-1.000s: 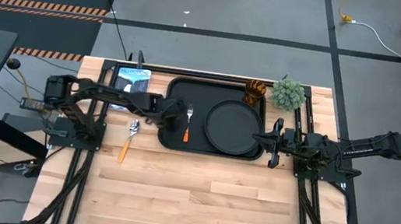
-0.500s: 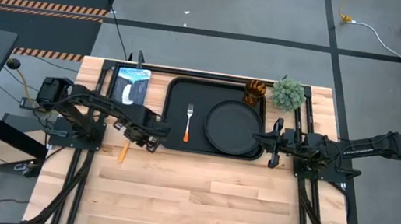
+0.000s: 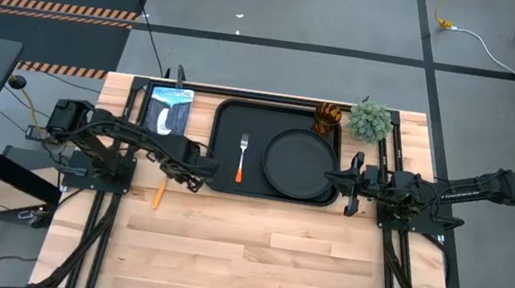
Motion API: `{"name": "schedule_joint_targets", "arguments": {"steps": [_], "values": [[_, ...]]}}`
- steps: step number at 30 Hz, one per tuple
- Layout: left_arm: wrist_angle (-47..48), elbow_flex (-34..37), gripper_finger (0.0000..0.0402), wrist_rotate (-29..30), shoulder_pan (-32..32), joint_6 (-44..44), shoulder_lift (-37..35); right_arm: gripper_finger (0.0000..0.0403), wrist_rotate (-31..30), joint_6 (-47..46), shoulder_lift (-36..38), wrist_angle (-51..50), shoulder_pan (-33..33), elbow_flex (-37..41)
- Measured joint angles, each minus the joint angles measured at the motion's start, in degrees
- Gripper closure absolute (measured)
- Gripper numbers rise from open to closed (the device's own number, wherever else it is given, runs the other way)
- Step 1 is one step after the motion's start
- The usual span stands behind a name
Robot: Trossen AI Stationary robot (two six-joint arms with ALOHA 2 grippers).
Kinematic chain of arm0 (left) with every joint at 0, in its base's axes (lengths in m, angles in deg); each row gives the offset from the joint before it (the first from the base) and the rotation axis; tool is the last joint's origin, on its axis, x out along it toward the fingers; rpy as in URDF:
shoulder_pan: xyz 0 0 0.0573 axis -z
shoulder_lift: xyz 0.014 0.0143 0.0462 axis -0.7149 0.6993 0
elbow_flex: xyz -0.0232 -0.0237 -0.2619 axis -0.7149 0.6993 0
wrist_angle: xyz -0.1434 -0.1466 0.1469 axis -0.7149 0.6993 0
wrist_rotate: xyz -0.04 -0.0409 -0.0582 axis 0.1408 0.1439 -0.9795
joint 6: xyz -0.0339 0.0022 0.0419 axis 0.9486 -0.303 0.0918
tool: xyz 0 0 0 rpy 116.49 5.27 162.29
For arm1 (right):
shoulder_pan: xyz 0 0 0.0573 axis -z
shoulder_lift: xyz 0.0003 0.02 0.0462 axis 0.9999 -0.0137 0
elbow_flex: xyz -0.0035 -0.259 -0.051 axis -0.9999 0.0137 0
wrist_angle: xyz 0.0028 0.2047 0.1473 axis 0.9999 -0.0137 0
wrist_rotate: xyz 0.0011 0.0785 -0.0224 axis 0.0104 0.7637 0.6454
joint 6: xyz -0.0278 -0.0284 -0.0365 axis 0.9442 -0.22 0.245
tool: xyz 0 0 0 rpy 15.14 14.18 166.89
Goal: Pick and place plate/cup/fork/spoon on tray
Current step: Put the yellow spoon on the black serving tray
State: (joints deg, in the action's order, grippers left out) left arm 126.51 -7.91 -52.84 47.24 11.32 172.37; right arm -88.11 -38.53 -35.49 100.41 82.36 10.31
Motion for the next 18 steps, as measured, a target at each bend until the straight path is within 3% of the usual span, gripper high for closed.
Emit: {"name": "schedule_joint_targets", "arguments": {"steps": [9, 18], "values": [[0.67, 9.04, 0.0353, -0.62, 1.03, 0.91, 0.0, 0.0369, -0.02, 0.02, 0.01, -0.01, 0.0, 0.0], [-2.45, 8.92, 0.0334, 0.18, 1.29, 1.8, -1.2, 0.0369, -0.02, 0.01, -0.02, -0.01, -0.01, 0.0]]}}
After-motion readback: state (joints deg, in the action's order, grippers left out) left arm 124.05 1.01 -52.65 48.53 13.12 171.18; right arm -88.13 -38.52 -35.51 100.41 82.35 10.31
